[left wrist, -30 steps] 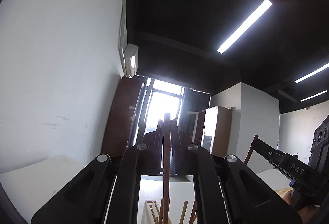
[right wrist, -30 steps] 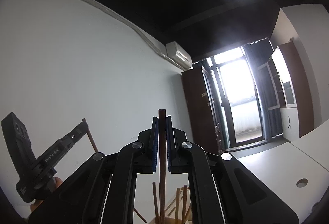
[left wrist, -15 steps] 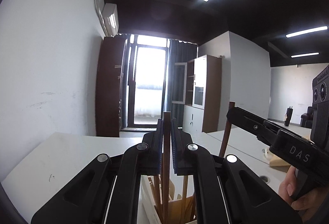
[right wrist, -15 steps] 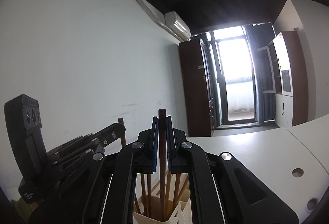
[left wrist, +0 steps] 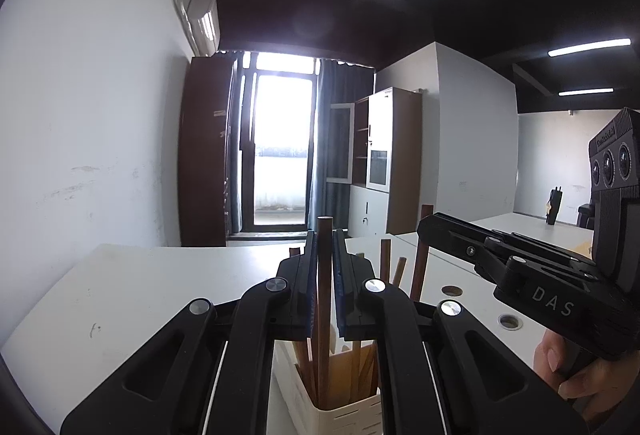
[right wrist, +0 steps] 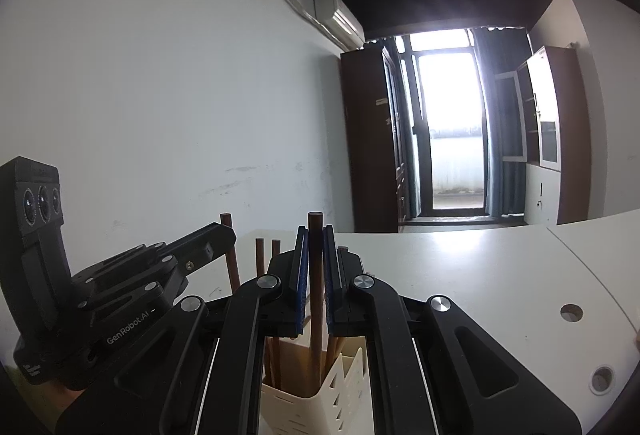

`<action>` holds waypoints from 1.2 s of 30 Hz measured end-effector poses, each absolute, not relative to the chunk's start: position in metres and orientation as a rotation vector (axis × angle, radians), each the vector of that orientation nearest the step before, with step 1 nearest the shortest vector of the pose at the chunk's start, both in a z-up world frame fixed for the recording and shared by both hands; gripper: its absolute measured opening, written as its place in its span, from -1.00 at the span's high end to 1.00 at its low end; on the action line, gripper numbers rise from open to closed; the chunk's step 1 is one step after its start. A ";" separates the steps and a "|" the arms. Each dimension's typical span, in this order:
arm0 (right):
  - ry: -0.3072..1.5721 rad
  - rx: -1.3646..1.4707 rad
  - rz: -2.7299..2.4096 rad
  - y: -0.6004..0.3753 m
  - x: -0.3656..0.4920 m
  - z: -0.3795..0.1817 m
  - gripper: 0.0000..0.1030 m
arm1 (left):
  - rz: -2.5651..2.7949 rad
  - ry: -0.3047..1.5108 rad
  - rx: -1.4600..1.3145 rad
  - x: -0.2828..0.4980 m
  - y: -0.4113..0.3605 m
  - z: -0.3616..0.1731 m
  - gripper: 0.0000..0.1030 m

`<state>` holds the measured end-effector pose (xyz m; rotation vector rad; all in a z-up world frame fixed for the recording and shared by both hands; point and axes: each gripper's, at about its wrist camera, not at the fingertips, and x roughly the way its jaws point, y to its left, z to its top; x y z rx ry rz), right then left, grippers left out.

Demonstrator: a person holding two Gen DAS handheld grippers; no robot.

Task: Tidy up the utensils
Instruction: 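Lower both held chopsticks into the cream holder, then open both grippers to release the chopsticks into the holder, then move both open grippers down to the light wooden chopsticks on the table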

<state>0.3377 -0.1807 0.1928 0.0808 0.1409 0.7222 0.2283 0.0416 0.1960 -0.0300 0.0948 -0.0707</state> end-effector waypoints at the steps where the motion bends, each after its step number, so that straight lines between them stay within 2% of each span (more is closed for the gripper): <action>1: 0.148 0.077 0.723 -0.180 0.338 0.193 0.85 | -0.067 0.095 -0.031 0.228 0.042 0.194 0.86; 15: 0.231 0.063 0.703 -0.179 0.344 0.189 0.82 | -0.076 0.159 -0.078 0.229 0.055 0.186 0.86; 18: 0.235 0.080 0.698 -0.184 0.342 0.188 0.52 | -0.087 0.153 -0.096 0.226 0.060 0.189 0.83; 20: 0.232 0.079 0.693 -0.185 0.341 0.189 0.51 | -0.083 0.150 -0.092 0.222 0.061 0.190 0.70; 24: 0.228 0.088 0.677 -0.193 0.336 0.191 0.51 | -0.080 0.150 -0.094 0.213 0.062 0.193 0.58; 30: 0.271 0.079 0.639 -0.203 0.331 0.188 0.29 | -0.100 0.220 -0.105 0.201 0.059 0.191 0.42; 36: 0.345 0.052 0.594 -0.205 0.327 0.180 0.19 | -0.056 0.309 -0.086 0.192 0.050 0.176 0.38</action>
